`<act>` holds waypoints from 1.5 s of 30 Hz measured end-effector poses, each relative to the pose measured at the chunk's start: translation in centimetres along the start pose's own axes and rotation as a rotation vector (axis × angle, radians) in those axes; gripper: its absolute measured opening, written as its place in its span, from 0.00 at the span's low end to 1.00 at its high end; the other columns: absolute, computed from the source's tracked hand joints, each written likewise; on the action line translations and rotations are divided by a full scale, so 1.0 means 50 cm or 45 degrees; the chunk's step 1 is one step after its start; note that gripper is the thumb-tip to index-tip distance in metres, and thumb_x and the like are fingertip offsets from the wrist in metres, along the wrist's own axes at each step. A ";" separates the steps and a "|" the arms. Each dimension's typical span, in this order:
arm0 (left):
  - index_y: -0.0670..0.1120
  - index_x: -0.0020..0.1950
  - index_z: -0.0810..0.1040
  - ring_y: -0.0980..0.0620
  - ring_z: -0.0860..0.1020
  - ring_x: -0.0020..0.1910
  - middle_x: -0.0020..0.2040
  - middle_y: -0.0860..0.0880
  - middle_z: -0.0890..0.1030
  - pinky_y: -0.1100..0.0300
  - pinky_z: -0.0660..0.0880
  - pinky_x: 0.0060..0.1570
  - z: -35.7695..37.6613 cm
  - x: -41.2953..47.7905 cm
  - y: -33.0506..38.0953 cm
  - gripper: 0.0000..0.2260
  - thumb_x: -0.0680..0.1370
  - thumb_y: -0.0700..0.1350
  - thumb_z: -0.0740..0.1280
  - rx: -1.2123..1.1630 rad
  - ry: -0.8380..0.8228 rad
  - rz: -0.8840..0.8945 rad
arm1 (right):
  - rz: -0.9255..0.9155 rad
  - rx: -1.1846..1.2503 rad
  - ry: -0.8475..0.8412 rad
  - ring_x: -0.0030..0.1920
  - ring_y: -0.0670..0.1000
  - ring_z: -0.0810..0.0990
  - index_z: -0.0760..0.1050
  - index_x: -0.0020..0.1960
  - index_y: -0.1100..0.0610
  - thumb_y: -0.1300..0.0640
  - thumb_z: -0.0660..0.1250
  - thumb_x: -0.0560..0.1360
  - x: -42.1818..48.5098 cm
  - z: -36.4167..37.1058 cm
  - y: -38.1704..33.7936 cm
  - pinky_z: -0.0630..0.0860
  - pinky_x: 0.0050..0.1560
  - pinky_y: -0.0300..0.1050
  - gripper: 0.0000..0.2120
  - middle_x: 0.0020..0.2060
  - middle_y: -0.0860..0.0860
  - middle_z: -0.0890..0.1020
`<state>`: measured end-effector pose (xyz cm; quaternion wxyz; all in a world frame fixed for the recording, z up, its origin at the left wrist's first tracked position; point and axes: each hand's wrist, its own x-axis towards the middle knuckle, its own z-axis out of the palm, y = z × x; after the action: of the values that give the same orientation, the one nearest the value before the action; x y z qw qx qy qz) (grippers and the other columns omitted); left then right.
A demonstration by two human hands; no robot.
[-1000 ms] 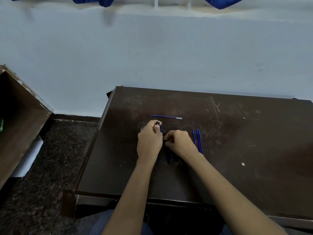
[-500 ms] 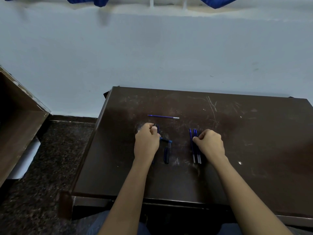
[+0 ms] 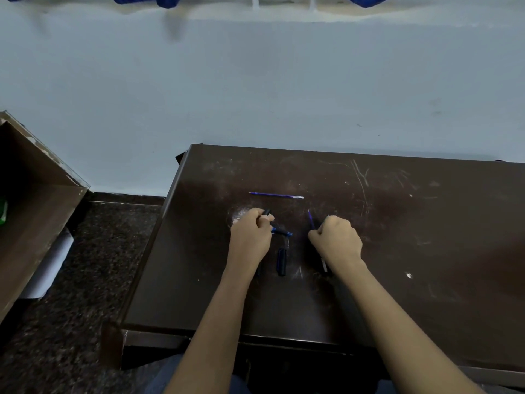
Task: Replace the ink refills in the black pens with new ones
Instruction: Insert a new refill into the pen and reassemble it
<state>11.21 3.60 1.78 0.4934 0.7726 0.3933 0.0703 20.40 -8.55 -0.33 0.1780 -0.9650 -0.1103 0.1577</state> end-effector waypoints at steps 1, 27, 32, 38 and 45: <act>0.44 0.58 0.78 0.61 0.74 0.37 0.52 0.51 0.81 0.75 0.70 0.32 0.000 -0.001 -0.001 0.13 0.82 0.42 0.56 -0.021 -0.021 0.013 | -0.045 0.133 0.024 0.46 0.61 0.80 0.76 0.47 0.63 0.56 0.63 0.73 0.003 -0.001 -0.003 0.77 0.44 0.50 0.10 0.45 0.58 0.81; 0.54 0.51 0.79 0.56 0.76 0.46 0.44 0.51 0.79 0.65 0.71 0.44 0.007 0.010 -0.022 0.11 0.82 0.45 0.57 -0.010 -0.276 0.080 | -0.383 1.445 0.032 0.34 0.52 0.81 0.66 0.49 0.59 0.62 0.54 0.81 0.007 -0.025 -0.037 0.79 0.37 0.47 0.04 0.37 0.54 0.81; 0.55 0.51 0.79 0.57 0.75 0.45 0.45 0.51 0.80 0.66 0.67 0.40 0.002 0.010 -0.020 0.11 0.82 0.45 0.57 0.005 -0.267 0.078 | -0.382 1.463 0.001 0.34 0.51 0.81 0.66 0.51 0.60 0.63 0.53 0.82 0.008 -0.021 -0.040 0.78 0.37 0.46 0.04 0.41 0.57 0.81; 0.51 0.57 0.79 0.57 0.76 0.47 0.46 0.52 0.80 0.71 0.66 0.38 0.000 0.006 -0.016 0.12 0.82 0.44 0.57 0.060 -0.255 0.093 | -0.408 1.438 -0.044 0.34 0.49 0.81 0.66 0.50 0.59 0.63 0.52 0.82 0.006 -0.012 -0.042 0.78 0.38 0.43 0.05 0.41 0.57 0.81; 0.51 0.58 0.79 0.58 0.77 0.48 0.46 0.53 0.81 0.69 0.68 0.42 0.006 0.010 -0.016 0.11 0.81 0.45 0.58 -0.082 -0.153 0.072 | -0.482 0.936 -0.073 0.45 0.45 0.81 0.77 0.52 0.57 0.66 0.61 0.77 -0.003 0.018 -0.046 0.78 0.48 0.42 0.09 0.46 0.52 0.82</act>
<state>11.27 3.87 0.83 0.5385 0.7700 0.3384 0.0502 19.59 -6.21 -0.19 0.5337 -0.7950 -0.2271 0.1777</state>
